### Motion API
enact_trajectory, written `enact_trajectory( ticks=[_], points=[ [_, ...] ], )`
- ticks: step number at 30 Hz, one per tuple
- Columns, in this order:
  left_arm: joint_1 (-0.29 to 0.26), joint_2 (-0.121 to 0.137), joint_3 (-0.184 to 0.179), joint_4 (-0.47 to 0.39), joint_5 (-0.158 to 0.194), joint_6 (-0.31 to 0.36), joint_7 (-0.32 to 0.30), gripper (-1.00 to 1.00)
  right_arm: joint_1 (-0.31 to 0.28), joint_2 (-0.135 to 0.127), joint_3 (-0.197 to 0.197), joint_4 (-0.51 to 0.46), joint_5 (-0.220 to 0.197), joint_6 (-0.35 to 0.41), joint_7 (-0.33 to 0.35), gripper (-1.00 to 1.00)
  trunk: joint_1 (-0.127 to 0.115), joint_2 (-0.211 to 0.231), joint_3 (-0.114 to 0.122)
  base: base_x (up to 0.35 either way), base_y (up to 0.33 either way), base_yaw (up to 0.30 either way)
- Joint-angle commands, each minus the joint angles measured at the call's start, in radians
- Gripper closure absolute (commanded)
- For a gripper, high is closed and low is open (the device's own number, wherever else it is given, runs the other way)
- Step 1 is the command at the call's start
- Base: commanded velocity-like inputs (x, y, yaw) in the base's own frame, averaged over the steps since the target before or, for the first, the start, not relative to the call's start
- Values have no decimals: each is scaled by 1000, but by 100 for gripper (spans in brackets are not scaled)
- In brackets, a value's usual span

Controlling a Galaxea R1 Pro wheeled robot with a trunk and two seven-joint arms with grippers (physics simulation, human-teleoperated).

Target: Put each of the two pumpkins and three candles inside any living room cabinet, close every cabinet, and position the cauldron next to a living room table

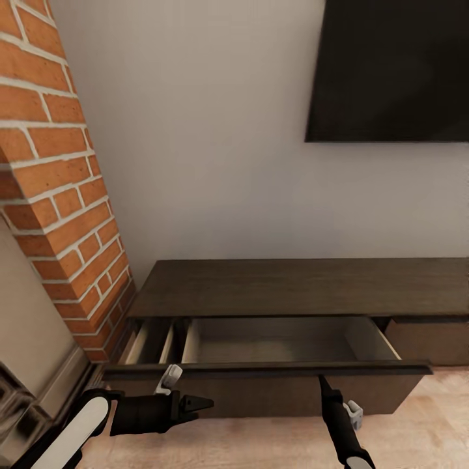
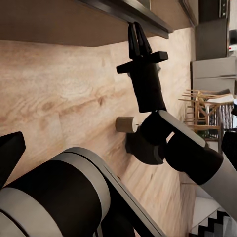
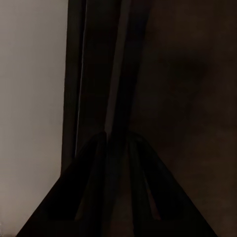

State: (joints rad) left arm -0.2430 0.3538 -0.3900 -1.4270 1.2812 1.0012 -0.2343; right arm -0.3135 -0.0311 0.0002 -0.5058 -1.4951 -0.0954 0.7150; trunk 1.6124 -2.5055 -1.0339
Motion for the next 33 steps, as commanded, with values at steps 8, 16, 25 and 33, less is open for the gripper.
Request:
enact_trajectory(
  ticks=[8, 16, 25, 33],
  points=[
    [-1, 1, -1, 0, -9, 0, -9, -100, -1, 0, 7, -5, 4, -3, 31, 100, -1, -1, -1, -149, 0, 0],
    [-1, 1, -1, 0, -9, 0, -9, -100, -1, 0, 7, -5, 4, -3, 31, 100, -1, -1, -1, -142, 0, 0],
    [-1, 1, -1, 0, -8, 0, -9, -100, -1, 0, 7, -5, 4, -3, 31, 100, -1, -1, -1, -11, 0, 0],
    [-1, 1, -1, 0, -9, 0, -9, -100, -1, 0, 7, -6, 4, -3, 31, 100, -1, -1, -1, -79, 0, 0]
  ],
)
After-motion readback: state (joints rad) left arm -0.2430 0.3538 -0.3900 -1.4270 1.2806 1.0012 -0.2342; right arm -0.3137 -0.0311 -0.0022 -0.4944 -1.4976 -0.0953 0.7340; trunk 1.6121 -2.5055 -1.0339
